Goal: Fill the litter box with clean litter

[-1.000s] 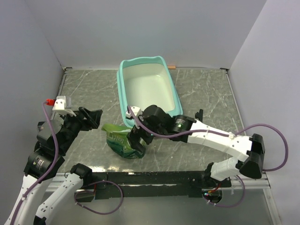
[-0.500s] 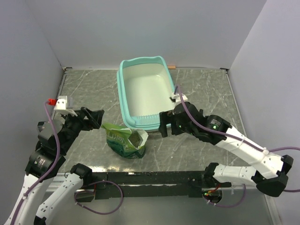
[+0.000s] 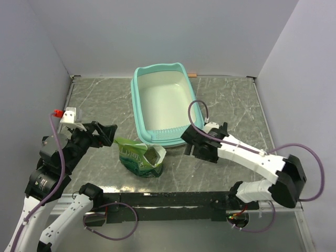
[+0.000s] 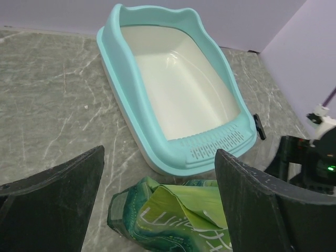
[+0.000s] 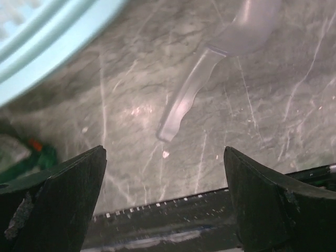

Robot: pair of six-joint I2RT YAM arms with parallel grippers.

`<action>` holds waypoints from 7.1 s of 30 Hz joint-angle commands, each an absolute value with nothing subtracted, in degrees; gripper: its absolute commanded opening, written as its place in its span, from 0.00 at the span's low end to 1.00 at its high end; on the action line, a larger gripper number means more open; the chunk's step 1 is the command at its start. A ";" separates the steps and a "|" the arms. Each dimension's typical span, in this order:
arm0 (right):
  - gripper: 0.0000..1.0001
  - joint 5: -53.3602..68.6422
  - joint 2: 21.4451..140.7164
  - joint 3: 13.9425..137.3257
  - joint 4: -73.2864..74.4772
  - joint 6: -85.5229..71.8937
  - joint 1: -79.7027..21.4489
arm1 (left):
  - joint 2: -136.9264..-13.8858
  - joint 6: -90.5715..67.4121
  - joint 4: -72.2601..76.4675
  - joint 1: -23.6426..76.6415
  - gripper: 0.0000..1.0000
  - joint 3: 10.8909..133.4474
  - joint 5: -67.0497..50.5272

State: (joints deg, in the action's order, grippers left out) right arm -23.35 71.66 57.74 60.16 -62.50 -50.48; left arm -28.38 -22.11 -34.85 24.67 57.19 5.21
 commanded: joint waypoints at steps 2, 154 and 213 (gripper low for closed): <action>0.97 -25.67 76.28 54.42 58.02 -73.03 -49.57 | -28.21 -21.88 -34.80 24.43 0.90 58.36 1.15; 0.81 27.07 50.18 64.86 -2.90 -26.89 -59.41 | -26.28 -35.68 -25.75 24.61 0.01 65.39 -33.40; 0.00 12.23 45.70 66.43 14.48 -19.96 -59.41 | -29.17 -22.60 -35.06 24.52 0.82 68.19 -28.22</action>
